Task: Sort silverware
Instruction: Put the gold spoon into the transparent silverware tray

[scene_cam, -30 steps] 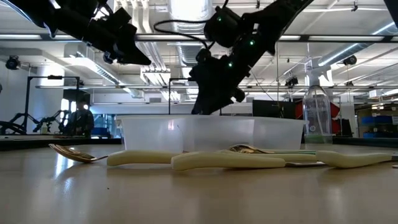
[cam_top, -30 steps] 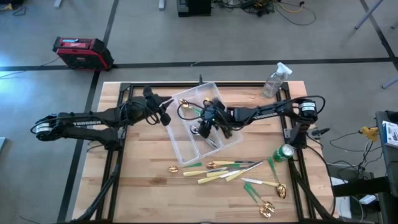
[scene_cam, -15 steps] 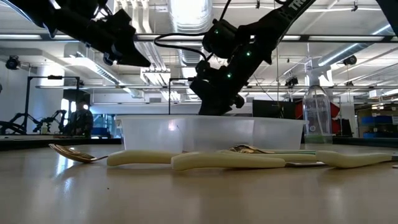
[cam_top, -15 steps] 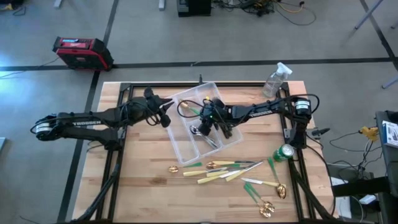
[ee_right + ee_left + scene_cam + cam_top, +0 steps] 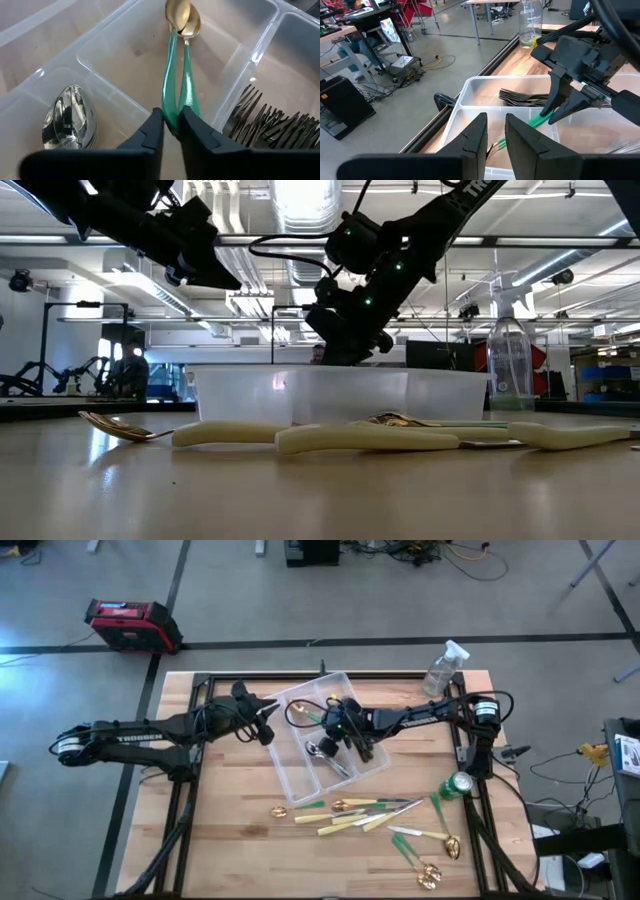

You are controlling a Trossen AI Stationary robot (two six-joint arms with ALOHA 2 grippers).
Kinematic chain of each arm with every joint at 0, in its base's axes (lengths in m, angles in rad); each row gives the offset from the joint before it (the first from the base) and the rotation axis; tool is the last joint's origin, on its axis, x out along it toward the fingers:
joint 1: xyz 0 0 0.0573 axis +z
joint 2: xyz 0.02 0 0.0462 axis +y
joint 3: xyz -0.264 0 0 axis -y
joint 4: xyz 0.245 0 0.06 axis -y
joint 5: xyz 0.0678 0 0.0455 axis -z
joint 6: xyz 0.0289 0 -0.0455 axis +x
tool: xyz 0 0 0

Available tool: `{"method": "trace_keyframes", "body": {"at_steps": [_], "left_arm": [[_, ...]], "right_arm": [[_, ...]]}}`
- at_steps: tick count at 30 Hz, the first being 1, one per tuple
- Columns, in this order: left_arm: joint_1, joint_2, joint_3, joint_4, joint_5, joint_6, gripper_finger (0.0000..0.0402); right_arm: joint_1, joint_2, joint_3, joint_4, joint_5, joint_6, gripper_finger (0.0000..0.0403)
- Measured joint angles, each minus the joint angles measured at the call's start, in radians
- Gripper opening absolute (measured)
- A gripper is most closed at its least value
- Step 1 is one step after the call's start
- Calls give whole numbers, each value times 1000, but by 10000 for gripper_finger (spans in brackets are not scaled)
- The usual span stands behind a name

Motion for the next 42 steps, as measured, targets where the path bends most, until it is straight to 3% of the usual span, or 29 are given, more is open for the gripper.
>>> {"method": "trace_keyframes", "body": {"at_steps": [7, 18, 23, 29, 37, 42], "left_arm": [[0, 0, 0, 0, 0, 0, 54], [0, 0, 0, 1, 0, 0, 54], [0, 0, 0, -4, 0, 0, 54], [0, 0, 0, -4, 0, 0, 54], [0, 0, -1, -23, 0, -8, 54], [0, 0, -1, -29, 0, -11, 54]], "right_arm": [[0, 0, 0, -3, 9, -42, 132], [8, -5, 0, -5, 37, -123, 140], [27, -33, -3, -29, 78, -181, 168], [29, -32, -3, -33, 58, -176, 198], [24, 18, 1, -18, 48, -142, 207], [35, -6, 20, -43, -118, -118, 191]]}}
